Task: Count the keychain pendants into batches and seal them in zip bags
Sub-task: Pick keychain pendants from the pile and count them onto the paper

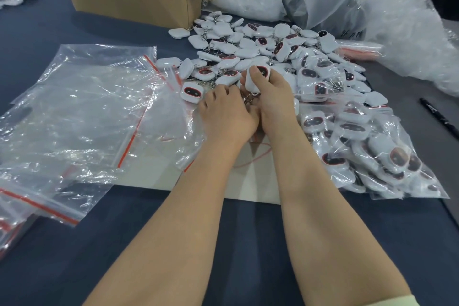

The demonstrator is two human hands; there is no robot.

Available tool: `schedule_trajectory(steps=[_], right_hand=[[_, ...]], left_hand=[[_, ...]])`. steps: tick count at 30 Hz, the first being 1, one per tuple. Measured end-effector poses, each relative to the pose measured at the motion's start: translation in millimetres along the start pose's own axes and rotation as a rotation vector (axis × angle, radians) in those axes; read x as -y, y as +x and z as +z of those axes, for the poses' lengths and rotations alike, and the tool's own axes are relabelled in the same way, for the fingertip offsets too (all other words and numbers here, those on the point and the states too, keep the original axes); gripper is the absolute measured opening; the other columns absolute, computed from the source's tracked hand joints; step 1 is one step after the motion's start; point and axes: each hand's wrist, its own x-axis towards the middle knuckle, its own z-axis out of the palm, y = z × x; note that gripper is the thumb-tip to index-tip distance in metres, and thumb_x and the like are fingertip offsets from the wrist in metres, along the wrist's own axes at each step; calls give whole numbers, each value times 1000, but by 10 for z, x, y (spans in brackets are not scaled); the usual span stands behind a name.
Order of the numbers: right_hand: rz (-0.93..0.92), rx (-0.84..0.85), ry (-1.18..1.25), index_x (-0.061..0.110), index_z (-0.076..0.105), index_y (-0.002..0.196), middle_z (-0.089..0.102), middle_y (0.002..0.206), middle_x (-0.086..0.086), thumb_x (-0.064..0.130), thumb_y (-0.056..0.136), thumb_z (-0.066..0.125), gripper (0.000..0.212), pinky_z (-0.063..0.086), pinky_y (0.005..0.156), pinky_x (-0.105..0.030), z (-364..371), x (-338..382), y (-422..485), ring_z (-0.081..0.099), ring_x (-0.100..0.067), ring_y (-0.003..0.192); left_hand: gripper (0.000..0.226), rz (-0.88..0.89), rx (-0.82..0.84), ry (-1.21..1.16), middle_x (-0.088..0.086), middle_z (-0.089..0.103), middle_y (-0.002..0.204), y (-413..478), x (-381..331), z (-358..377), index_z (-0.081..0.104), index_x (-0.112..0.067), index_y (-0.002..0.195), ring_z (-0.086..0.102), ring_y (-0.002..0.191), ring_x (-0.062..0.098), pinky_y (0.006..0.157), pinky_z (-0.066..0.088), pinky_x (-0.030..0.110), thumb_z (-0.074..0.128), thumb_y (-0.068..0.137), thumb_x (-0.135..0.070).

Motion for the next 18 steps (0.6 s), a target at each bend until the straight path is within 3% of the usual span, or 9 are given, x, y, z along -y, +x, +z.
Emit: schedule_trajectory(steps=[4, 9, 13, 18], right_hand=[[-8, 5, -69, 5, 62, 87, 65, 78, -8, 6, 93, 58, 8, 52, 79, -37, 1, -14, -5, 61, -20, 74], [-54, 23, -117, 6, 59, 90, 63, 85, -11, 5, 92, 59, 2, 50, 80, -38, 4, -29, -20, 58, -21, 78], [-39, 21, -109, 9, 60, 87, 65, 84, -8, 7, 93, 58, 7, 51, 80, -37, 7, -31, -12, 59, -21, 80], [8, 11, -99, 10, 61, 88, 65, 87, -12, 8, 100, 43, 21, 50, 86, -39, 30, -16, 0, 60, -24, 85]], left_hand=[[42, 3, 0, -3, 10, 46, 131, -5, -3, -3, 51, -12, 120, 36, 125, 34, 105, 24, 42, 50, 87, -38], [40, -1, 0, -12, 9, 46, 131, -9, -8, -12, 52, -15, 120, 35, 126, 32, 106, 23, 39, 50, 88, -38], [40, -6, 7, -14, 9, 45, 132, -10, -13, -23, 52, -14, 121, 35, 126, 33, 106, 23, 40, 49, 89, -38], [39, -11, 4, -21, 9, 46, 132, -15, -16, -24, 53, -14, 120, 35, 127, 32, 106, 23, 40, 48, 89, -37]])
